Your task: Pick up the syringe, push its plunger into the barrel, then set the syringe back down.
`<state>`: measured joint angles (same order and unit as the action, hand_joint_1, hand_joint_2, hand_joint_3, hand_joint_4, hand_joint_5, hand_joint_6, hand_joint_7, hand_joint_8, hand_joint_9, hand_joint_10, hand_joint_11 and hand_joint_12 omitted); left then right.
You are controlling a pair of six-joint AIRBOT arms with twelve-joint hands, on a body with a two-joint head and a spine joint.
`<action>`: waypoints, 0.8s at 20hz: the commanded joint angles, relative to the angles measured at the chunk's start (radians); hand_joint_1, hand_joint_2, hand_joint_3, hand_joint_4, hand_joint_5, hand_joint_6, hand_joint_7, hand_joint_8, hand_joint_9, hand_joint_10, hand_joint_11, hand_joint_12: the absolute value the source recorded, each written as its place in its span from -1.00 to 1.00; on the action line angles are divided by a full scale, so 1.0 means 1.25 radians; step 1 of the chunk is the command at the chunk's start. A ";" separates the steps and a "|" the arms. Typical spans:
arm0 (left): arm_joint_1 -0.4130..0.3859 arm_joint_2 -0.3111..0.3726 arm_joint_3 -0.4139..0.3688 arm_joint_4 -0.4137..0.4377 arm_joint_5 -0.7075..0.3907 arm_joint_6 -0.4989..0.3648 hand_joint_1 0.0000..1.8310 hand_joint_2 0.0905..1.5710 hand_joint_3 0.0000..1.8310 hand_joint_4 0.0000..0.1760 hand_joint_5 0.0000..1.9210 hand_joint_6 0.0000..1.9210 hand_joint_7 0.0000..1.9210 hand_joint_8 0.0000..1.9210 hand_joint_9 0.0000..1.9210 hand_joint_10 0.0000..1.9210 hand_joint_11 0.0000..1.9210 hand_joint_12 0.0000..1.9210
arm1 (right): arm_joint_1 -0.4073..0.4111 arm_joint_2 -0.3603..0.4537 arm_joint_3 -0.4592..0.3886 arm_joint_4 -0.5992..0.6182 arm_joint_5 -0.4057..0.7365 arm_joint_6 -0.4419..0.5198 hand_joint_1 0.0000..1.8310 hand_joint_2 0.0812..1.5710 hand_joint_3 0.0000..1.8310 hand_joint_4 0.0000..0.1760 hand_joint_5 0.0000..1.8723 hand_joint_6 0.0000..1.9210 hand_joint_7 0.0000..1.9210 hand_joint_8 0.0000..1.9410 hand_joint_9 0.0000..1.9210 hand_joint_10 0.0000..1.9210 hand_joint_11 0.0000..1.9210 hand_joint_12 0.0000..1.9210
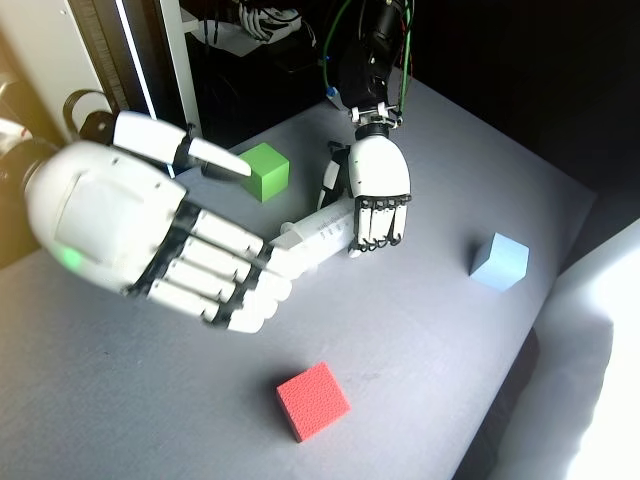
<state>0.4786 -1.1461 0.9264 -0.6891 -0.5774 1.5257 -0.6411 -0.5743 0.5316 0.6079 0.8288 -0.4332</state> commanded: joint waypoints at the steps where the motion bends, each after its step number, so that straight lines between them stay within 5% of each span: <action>1: -0.002 0.011 -0.003 0.008 -0.034 0.005 0.31 0.48 -1.00 -1.00 -0.11 0.09 -0.13 0.43 -0.25 -0.01 -0.57 0.39 | -0.001 0.002 -0.003 0.010 0.095 0.029 -1.00 0.75 -1.00 -1.00 -0.89 -1.00 -0.87 -1.00 -0.89 -0.99 -1.00 -0.65; 5: -0.029 0.035 -0.017 -0.035 -0.034 0.020 0.31 0.50 -1.00 -1.00 -0.14 0.10 -0.12 0.44 -0.24 -0.02 -0.59 0.39 | -0.029 -0.045 -0.027 0.153 0.181 0.100 -1.00 0.76 -1.00 -1.00 -0.89 -1.00 -0.88 -1.00 -0.90 -1.00 -1.00 -0.67; 16: -0.202 0.088 -0.065 -0.242 -0.032 0.174 0.33 0.50 -1.00 -1.00 -0.13 0.05 -0.14 0.52 -0.25 0.01 -0.54 0.28 | -0.020 -0.082 -0.034 0.224 0.260 0.182 -1.00 0.75 -1.00 -1.00 -0.89 -1.00 -0.88 -1.00 -0.90 -1.00 -1.00 -0.68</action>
<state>0.2344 -1.0504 0.8459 -1.0409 -0.5461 1.7546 -0.6754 -0.6853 0.4885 0.9405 1.0508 -0.2054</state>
